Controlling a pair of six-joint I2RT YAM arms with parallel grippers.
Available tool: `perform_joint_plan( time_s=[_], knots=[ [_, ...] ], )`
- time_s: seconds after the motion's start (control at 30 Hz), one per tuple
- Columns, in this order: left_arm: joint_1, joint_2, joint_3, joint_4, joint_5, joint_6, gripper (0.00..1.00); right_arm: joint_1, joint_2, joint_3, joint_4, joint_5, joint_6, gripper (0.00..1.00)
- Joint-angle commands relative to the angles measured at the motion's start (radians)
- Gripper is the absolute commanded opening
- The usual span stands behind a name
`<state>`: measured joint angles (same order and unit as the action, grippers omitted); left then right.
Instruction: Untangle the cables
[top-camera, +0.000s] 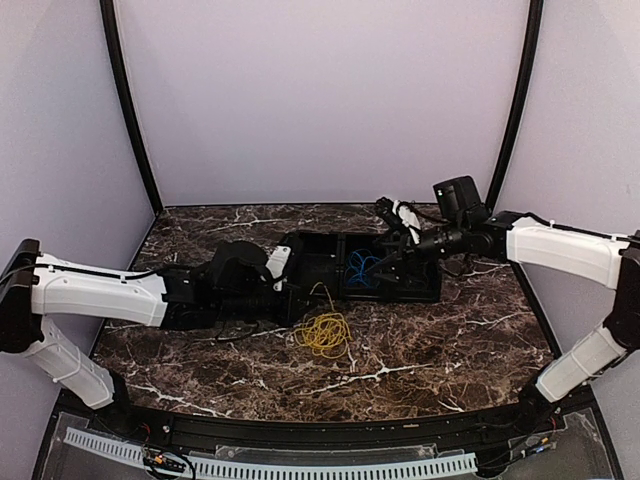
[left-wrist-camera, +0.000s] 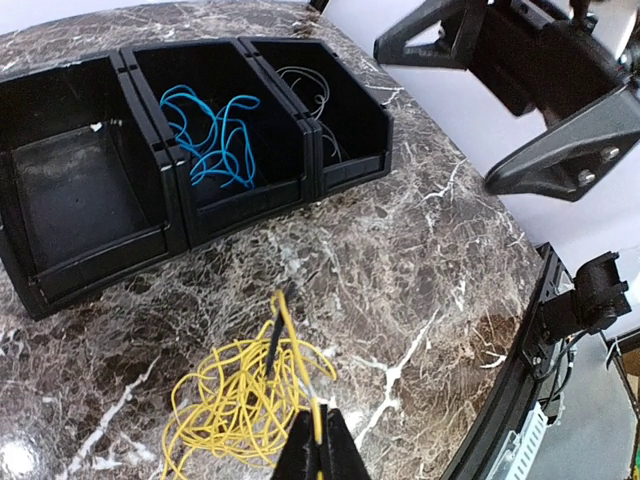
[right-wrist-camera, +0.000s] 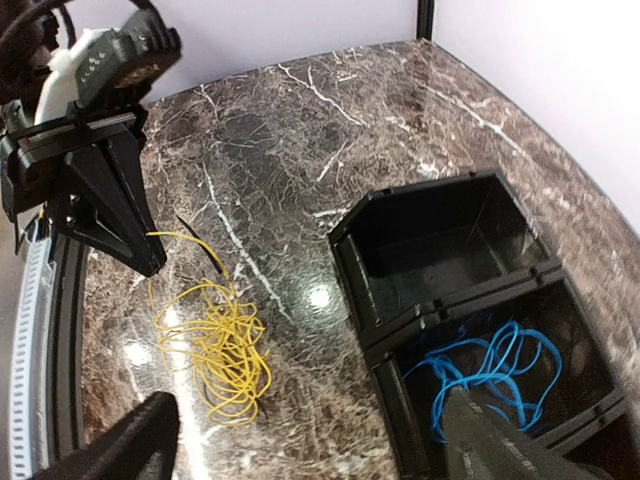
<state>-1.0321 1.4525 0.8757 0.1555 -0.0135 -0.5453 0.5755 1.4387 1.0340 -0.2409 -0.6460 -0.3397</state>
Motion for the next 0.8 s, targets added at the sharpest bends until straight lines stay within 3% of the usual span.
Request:
perform_joint_plan(
  time_s=[0.0,0.2,0.37,0.53,0.77],
  knots=[
    [0.0,-0.046,-0.054,-0.018,-0.056,-0.058,0.0,0.05,0.031,0.045,0.142,-0.004,0.087,0.98],
    [0.0,-0.102,-0.142,0.02,-0.115,-0.128,0.0,0.14,0.135,0.063,0.195,-0.007,0.122,0.99],
    [0.001,-0.126,-0.175,0.042,-0.122,-0.163,0.0,0.225,0.194,0.065,0.229,0.025,0.125,0.89],
    [0.001,-0.146,-0.211,0.078,-0.125,-0.182,0.0,0.297,0.297,0.106,0.221,0.033,0.139,0.87],
    [0.0,-0.165,-0.24,0.1,-0.125,-0.189,0.0,0.319,0.44,0.191,0.234,0.093,0.224,0.84]
  ],
)
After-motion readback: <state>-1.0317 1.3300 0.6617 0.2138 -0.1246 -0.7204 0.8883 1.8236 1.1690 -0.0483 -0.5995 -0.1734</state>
